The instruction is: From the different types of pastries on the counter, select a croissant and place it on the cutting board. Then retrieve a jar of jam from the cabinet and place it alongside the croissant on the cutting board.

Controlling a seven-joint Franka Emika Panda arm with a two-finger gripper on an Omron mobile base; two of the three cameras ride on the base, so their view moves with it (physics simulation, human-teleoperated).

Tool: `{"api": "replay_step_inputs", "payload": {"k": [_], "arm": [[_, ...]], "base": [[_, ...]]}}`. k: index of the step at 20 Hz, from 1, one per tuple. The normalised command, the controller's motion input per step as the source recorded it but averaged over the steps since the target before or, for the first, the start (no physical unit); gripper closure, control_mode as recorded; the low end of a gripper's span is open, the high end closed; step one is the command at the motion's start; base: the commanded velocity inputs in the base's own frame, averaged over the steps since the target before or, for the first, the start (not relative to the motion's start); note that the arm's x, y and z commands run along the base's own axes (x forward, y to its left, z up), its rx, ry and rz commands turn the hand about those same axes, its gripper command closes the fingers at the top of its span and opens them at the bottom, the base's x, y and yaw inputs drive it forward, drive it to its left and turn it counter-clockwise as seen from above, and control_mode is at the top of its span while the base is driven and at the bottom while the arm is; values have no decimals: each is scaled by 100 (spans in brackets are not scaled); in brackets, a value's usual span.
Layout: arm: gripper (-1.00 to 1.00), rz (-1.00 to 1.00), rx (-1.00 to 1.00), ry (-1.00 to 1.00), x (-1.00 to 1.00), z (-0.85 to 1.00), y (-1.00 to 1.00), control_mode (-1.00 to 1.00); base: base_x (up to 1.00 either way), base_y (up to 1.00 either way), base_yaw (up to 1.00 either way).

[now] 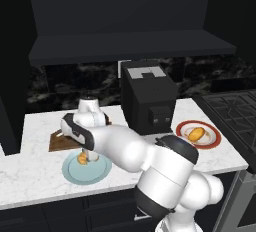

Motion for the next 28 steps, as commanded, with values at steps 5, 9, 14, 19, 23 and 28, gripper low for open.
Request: {"api": "replay_step_inputs", "payload": {"k": [5, 9, 14, 19, 23, 28], "arm": [[100, 0, 0, 1, 0, 35, 0, -100], [100, 0, 0, 0, 2, 27, -5, -100], [100, -5, -1, 0, 3, 6, -32, -100], [100, -8, 0, 0, 37, 1, -14, -100], [100, -12, -1, 0, 49, 8, 0, -100], [100, -12, -2, 0, 47, 10, 0, -100]], "base": [[0, 0, 0], [0, 0, 0], [0, 0, 0], [0, 0, 0], [0, 0, 0], [0, 0, 0]]}}
